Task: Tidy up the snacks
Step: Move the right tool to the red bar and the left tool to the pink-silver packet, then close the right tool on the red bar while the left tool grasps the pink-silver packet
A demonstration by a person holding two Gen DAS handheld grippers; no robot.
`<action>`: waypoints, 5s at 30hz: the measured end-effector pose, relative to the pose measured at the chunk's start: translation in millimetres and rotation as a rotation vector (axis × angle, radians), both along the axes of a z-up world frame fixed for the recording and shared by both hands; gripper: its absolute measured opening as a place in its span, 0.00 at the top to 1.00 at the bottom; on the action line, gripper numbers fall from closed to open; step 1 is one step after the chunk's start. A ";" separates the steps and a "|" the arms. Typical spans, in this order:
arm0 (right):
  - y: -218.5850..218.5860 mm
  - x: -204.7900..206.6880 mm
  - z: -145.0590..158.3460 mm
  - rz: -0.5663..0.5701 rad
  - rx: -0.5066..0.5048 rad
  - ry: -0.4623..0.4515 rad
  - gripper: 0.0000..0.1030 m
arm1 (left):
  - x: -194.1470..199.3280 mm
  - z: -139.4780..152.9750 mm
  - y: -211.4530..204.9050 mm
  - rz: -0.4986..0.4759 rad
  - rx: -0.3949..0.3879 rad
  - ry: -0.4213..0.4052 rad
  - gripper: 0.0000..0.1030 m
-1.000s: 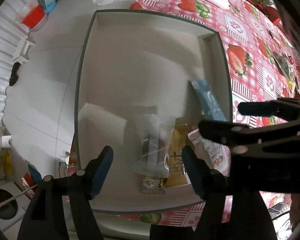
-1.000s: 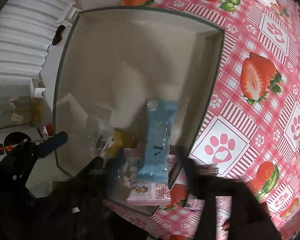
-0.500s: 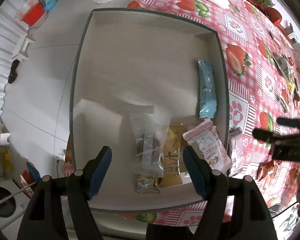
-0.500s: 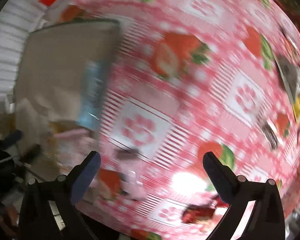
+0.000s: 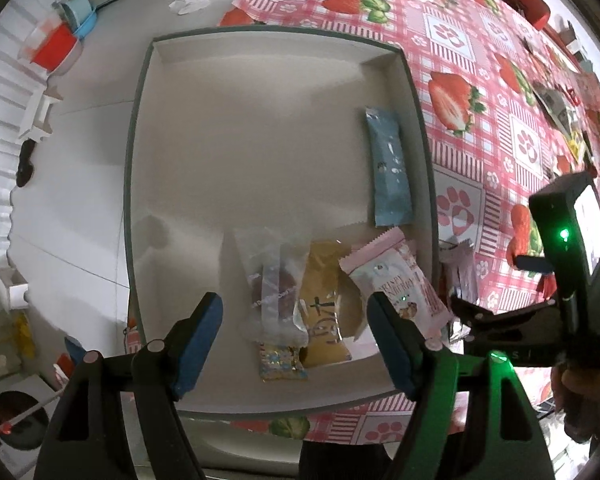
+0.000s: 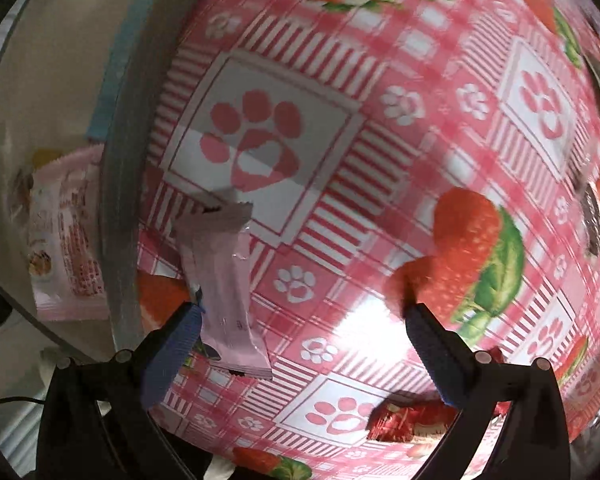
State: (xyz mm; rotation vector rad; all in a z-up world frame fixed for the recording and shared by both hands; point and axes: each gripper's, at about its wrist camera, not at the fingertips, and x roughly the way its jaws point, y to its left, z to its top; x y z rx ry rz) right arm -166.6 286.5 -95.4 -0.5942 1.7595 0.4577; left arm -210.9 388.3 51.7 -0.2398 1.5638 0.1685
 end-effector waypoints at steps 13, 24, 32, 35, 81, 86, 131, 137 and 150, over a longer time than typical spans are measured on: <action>-104.2 76.6 4.5 -0.291 -0.043 -0.065 0.00 | 19.3 17.0 -32.8 -0.070 -0.014 -0.028 0.24; -203.0 60.2 13.8 -0.262 -0.094 -0.076 0.00 | 35.4 23.9 -92.8 -0.221 -0.055 -0.052 0.24; -245.6 58.7 17.1 -0.336 -0.048 -0.081 0.00 | 41.9 21.9 -168.7 -0.473 -0.023 -0.067 0.23; -271.9 56.6 24.2 -0.330 -0.012 -0.073 0.00 | 49.3 11.1 -200.7 -0.594 0.020 -0.059 0.23; -313.8 20.9 45.4 -0.689 -0.042 -0.038 0.00 | 105.4 -74.5 -210.9 -0.352 -0.002 0.087 0.08; -313.5 10.3 43.5 -0.688 -0.048 -0.054 0.00 | 98.9 -86.2 -197.4 -0.319 -0.035 0.105 0.00; -313.8 24.0 41.6 -0.679 -0.057 0.019 0.01 | 108.5 -84.9 -197.6 -0.316 -0.041 0.151 0.06; -298.2 25.2 58.9 -0.612 -0.041 -0.017 0.45 | 108.8 -71.0 -216.0 -0.389 -0.033 0.110 0.45; -287.6 31.2 91.0 -0.597 0.086 -0.033 0.77 | 97.6 -25.7 -189.8 -0.336 -0.100 0.016 0.73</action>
